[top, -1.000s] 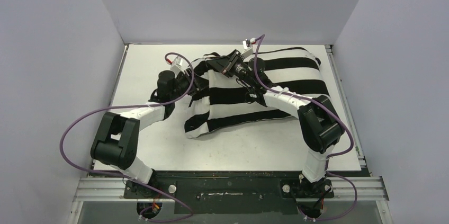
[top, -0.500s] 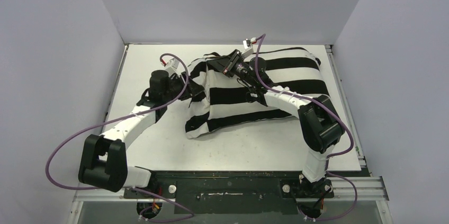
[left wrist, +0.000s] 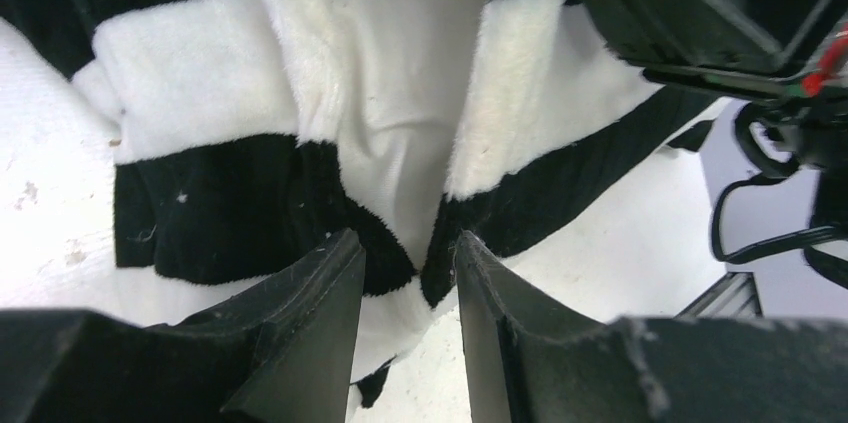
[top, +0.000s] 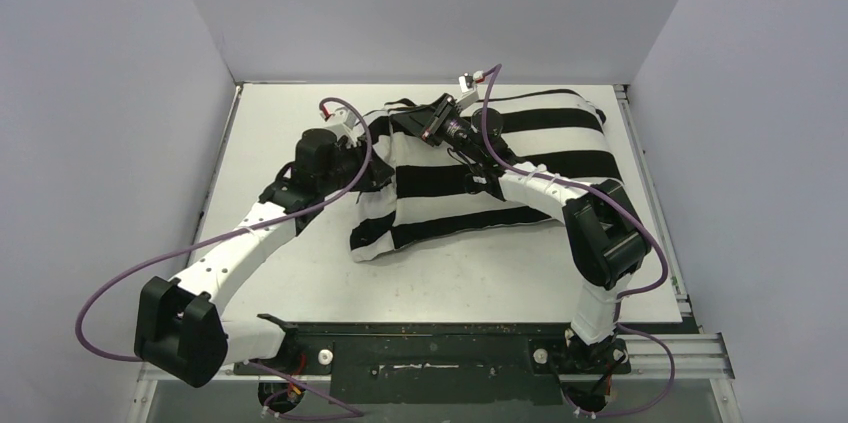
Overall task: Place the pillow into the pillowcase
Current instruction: Stuff the pillow into the pillowcase.
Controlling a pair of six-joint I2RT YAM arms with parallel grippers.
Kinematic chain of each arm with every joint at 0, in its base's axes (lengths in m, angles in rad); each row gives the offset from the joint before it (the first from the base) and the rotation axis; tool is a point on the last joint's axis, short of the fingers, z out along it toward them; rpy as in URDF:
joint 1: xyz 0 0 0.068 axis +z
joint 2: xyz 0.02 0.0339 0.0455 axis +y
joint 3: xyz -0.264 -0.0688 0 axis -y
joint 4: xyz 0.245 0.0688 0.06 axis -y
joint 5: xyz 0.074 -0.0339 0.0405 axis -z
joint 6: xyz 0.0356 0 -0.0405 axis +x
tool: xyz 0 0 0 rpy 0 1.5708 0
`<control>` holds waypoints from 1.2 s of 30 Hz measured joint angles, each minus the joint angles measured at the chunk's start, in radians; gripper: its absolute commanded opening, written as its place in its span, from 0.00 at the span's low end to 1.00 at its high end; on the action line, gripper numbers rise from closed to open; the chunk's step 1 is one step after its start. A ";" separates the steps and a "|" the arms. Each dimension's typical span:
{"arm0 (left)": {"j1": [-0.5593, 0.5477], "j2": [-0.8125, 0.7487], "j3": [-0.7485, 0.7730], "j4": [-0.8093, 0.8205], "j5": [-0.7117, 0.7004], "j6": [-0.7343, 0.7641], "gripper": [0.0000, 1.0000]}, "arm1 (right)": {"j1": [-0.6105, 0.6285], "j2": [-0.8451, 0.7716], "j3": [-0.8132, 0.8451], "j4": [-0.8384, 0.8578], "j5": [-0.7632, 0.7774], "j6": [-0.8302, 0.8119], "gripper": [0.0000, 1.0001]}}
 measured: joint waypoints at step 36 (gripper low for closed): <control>-0.037 0.156 -0.420 0.931 -0.014 -0.389 0.00 | 0.060 0.011 0.044 0.073 -0.127 0.059 0.00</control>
